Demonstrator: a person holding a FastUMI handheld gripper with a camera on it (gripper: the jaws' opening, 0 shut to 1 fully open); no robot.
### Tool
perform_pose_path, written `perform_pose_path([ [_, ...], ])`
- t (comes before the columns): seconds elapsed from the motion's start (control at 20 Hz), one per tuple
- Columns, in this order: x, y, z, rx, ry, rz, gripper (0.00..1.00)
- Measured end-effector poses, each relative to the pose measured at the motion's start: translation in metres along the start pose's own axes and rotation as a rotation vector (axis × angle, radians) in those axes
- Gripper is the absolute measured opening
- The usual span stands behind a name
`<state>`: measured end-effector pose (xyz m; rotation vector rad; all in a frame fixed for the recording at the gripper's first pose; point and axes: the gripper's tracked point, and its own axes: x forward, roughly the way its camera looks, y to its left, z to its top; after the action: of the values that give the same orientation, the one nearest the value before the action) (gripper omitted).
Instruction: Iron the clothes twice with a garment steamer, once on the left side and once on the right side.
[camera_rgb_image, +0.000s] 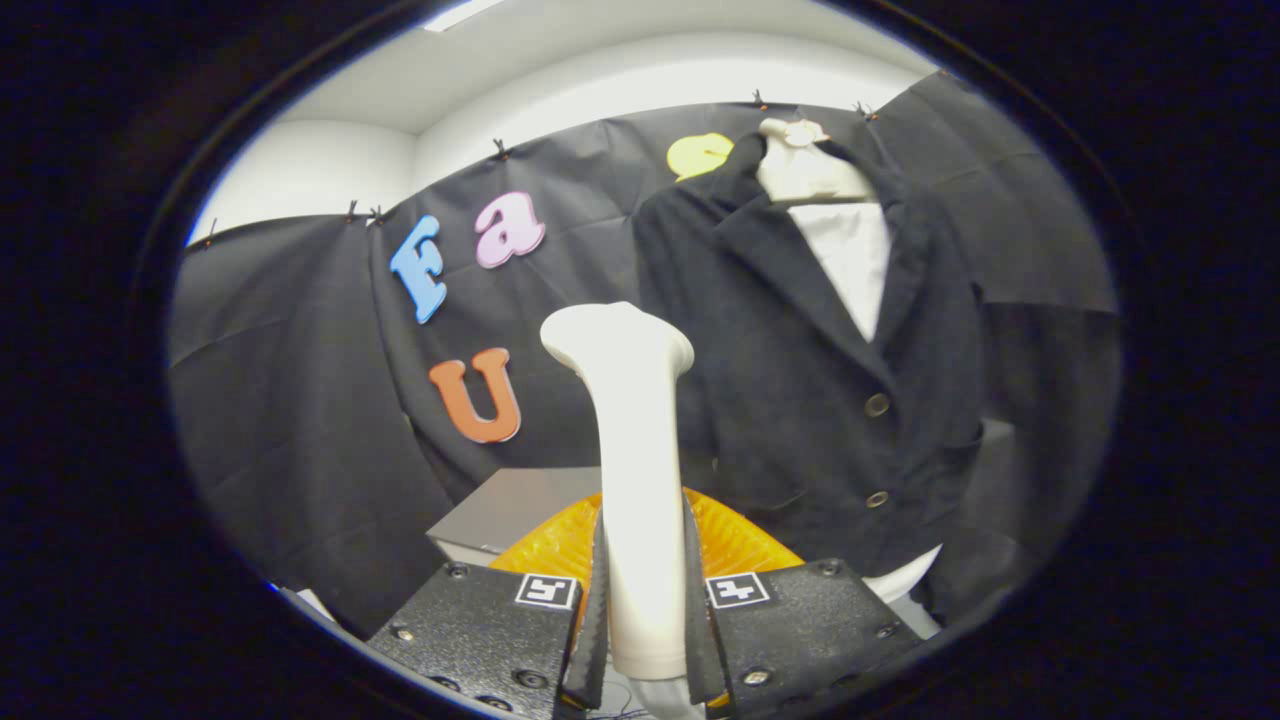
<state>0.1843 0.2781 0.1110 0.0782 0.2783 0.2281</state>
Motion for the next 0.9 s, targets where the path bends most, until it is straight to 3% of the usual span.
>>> perform_pose_path([
  [0.15, -0.008, -0.036, 0.037, -0.009, -0.088, -0.083, 0.34],
  [0.5, -0.003, -0.074, 0.101, -0.094, -0.324, -0.174, 0.34],
  [0.65, 0.010, -0.090, 0.105, -0.153, -0.372, -0.235, 0.34],
  [0.9, 0.026, -0.101, 0.076, -0.173, -0.336, -0.236, 0.34],
])
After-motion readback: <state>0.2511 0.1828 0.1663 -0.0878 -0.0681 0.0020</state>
